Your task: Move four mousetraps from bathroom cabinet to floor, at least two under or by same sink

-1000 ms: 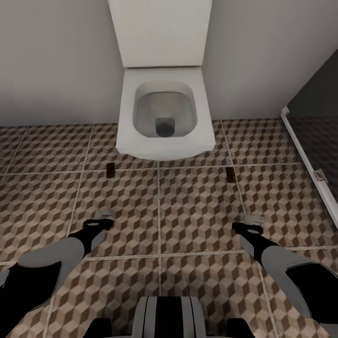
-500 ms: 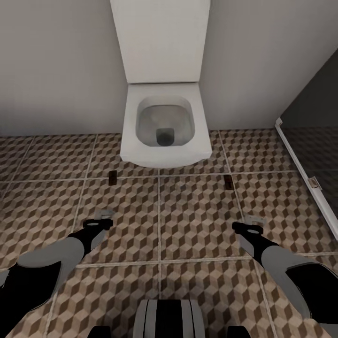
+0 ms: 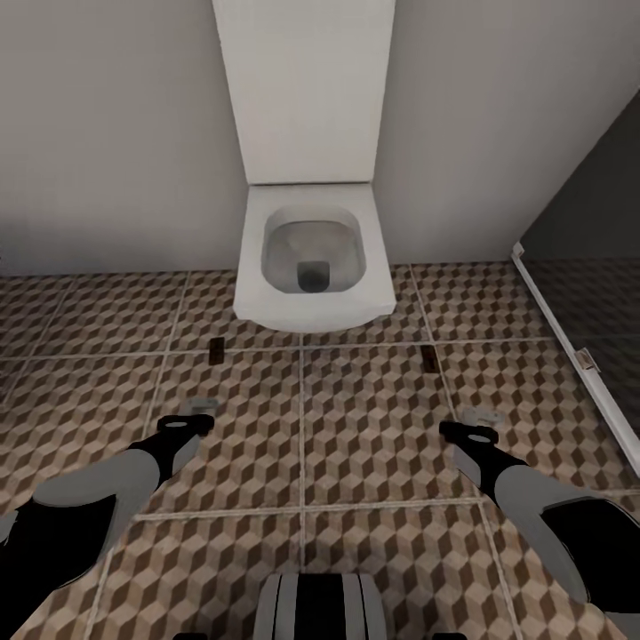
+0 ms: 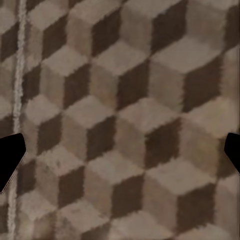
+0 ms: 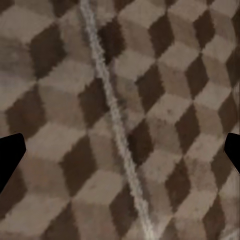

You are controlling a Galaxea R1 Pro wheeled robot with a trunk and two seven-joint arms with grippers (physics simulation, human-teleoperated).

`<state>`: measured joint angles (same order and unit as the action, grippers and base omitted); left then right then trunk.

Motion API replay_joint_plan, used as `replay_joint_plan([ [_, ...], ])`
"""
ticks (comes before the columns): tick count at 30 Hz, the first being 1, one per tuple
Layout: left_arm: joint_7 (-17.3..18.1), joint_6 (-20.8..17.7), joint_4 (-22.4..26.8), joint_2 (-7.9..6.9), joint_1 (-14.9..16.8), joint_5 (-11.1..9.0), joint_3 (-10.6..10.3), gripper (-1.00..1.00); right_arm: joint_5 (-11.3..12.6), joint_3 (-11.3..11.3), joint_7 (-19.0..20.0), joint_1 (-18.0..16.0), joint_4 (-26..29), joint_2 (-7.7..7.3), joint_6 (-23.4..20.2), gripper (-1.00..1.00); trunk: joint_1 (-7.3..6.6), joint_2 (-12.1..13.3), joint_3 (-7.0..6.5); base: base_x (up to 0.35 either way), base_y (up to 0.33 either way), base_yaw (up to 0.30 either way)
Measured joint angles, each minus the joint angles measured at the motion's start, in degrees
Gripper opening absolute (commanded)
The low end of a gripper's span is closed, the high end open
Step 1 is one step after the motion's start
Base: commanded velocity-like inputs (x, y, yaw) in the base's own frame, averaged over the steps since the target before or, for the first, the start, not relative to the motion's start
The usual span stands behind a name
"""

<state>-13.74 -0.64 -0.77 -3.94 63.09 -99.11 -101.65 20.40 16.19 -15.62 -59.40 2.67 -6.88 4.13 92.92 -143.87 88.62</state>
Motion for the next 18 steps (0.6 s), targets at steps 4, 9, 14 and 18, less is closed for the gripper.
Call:
replay_joint_plan([
  [4,0.0,0.0,0.0,0.0,0.0,0.0,0.0,1.0,0.0,0.0,0.0,0.0,0.0,-0.03,0.0,1.0,-0.1,0.1,-0.89,0.0,0.0,0.0],
  [9,0.0,0.0,0.1,0.0,0.0,0.0,-0.1,1.0,0.0,0.0,0.0,0.0,0.0,-0.05,0.0,1.0,-0.23,0.1,-2.0,0.0,0.0,0.0],
  [14,0.1,0.0,0.1,0.06,0.0,0.0,-0.1,1.0,0.1,0.0,0.0,0.0,0.0,-0.05,0.0,1.0,-0.36,0.2,-3.1,0.0,0.0,0.0],
  [18,0.1,0.0,0.2,0.18,0.0,0.0,-0.2,1.0,0.0,0.0,0.1,0.0,0.0,-0.02,0.0,1.0,-0.46,0.2,-3.99,0.0,0.0,0.0],
])
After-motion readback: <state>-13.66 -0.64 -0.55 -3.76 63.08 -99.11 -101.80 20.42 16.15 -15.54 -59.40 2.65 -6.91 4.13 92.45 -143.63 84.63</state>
